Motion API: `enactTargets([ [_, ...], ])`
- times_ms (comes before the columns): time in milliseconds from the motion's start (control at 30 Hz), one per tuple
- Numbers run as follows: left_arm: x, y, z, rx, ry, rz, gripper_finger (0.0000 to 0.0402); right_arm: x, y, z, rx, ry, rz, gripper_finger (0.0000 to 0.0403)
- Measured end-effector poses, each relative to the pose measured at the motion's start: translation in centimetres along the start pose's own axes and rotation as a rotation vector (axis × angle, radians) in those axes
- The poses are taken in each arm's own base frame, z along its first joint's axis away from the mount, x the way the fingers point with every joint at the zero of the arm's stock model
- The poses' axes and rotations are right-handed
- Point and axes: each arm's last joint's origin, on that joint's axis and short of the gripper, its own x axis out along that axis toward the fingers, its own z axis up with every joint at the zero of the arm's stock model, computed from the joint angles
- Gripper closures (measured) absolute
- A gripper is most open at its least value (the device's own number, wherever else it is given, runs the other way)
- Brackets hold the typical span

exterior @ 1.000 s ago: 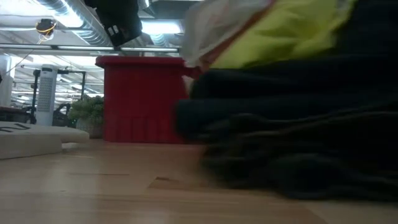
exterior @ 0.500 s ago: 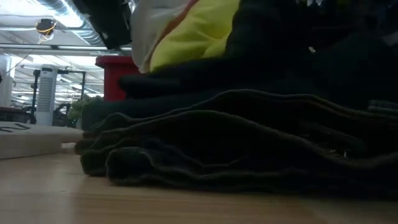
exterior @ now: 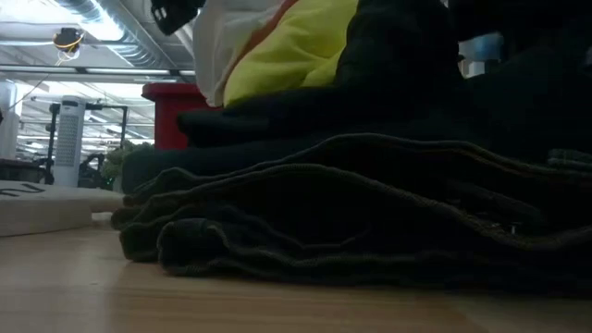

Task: Fold laundry
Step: Put the stacked clothes into the red bin

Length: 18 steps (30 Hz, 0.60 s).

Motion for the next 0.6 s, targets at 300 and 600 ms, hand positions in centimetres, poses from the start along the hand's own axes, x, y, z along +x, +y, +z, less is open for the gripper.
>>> enactTargets([
  [300,-0.6,1.0,1.7,0.047,-0.127,-0.03,0.0401,-3.8,1.1,0.9,0.034,-0.22,-0.015,0.0403],
  [600,3.5,1.1,3.0,0.088,-0.164,-0.186,0.0401,-5.6,2.1,2.1,0.046,-0.419,-0.06,0.0403],
])
